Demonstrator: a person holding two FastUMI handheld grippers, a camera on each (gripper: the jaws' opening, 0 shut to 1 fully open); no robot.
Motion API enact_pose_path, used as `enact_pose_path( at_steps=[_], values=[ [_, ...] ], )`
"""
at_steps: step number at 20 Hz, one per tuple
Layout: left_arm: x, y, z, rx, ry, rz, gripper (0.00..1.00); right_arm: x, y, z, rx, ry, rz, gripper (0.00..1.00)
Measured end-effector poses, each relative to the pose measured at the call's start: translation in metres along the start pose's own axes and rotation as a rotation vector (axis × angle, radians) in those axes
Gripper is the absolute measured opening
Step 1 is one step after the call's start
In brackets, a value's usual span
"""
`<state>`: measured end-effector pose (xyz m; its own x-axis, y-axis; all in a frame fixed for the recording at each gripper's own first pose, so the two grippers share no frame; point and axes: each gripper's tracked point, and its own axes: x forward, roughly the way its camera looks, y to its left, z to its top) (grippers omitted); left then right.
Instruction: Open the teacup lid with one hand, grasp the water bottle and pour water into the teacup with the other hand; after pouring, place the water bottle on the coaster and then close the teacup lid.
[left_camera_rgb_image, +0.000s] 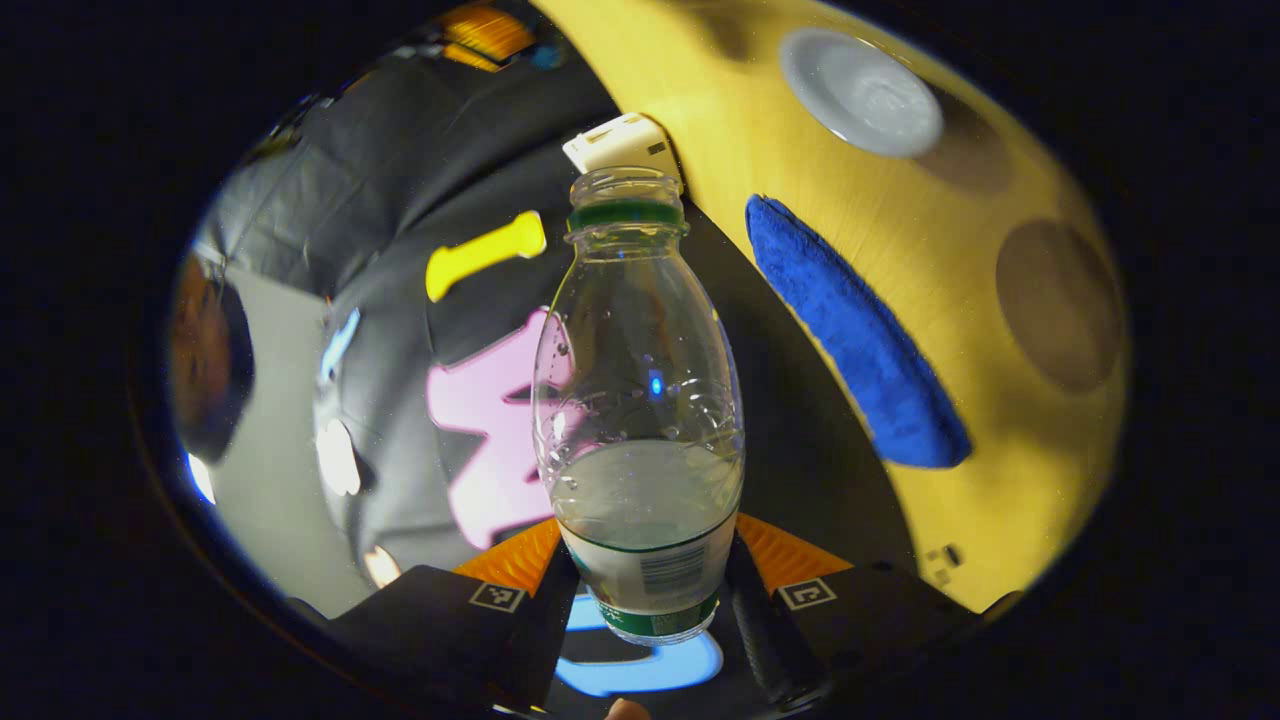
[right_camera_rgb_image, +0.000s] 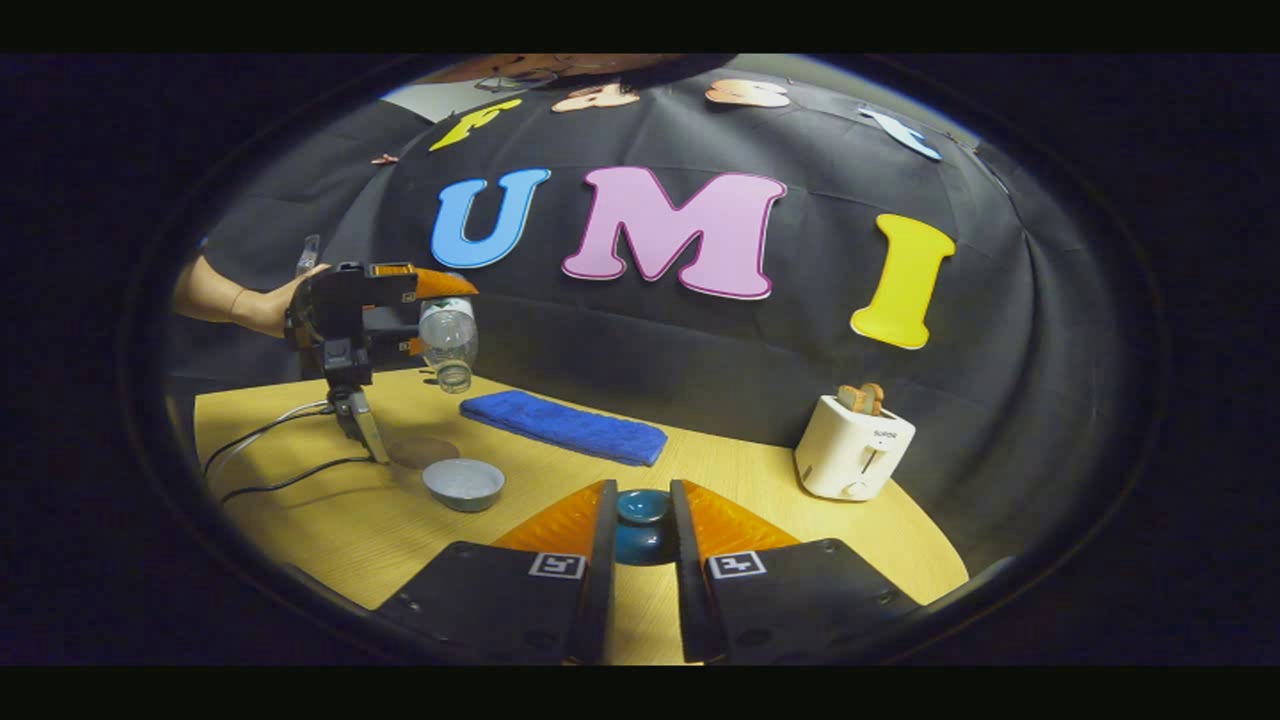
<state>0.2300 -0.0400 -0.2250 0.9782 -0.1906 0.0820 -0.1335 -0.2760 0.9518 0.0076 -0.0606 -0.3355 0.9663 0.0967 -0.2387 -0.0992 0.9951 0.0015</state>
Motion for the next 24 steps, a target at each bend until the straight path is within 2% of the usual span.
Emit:
enact_pose_path(
  at_steps=[3,4,5,6,9,11,12,14,16,19,20,22,23,24],
  values=[
    [-0.015,-0.023,-0.002,-0.416,0.084,-0.136,0.76,0.004,0.003,-0.002,0.006,0.007,0.007,0.25],
    [-0.019,-0.023,-0.004,-0.562,0.113,-0.155,0.76,0.005,0.004,-0.002,0.009,0.008,0.008,0.3],
    [-0.022,-0.023,-0.003,-0.708,0.133,-0.17,0.76,0.007,0.006,-0.002,0.011,0.008,0.009,0.34],
    [-0.019,-0.021,0.0,-0.84,0.145,-0.169,0.76,0.008,0.006,-0.002,0.011,0.01,0.01,0.3],
    [-0.02,-0.015,0.007,-1.186,0.174,-0.191,0.76,0.013,0.011,-0.003,0.013,0.013,0.018,0.3],
    [-0.023,-0.011,0.017,-1.427,0.164,-0.23,0.76,0.015,0.015,0.0,0.016,0.009,0.022,0.34],
    [-0.023,-0.007,0.024,-1.549,0.16,-0.252,0.76,0.017,0.017,0.001,0.018,0.008,0.024,0.3],
    [-0.022,-0.014,0.023,-1.755,0.18,-0.268,0.76,0.018,0.018,0.001,0.02,0.01,0.027,0.3],
    [-0.018,-0.026,0.03,-1.876,0.2,-0.26,0.76,0.02,0.021,0.002,0.021,0.009,0.03,0.3],
    [-0.015,-0.039,0.042,-1.981,0.238,-0.271,0.77,0.021,0.023,0.0,0.018,0.014,0.034,0.3],
    [-0.016,-0.042,0.044,-2.006,0.255,-0.278,0.77,0.021,0.024,-0.001,0.017,0.017,0.035,0.25],
    [-0.02,-0.05,0.053,-2.036,0.282,-0.298,0.77,0.022,0.026,-0.002,0.015,0.023,0.037,0.25],
    [-0.023,-0.06,0.054,-2.031,0.295,-0.307,0.77,0.021,0.025,-0.003,0.014,0.025,0.037,0.3],
    [-0.024,-0.066,0.056,-2.025,0.3,-0.316,0.77,0.022,0.025,-0.003,0.012,0.026,0.036,0.25]
  ],
)
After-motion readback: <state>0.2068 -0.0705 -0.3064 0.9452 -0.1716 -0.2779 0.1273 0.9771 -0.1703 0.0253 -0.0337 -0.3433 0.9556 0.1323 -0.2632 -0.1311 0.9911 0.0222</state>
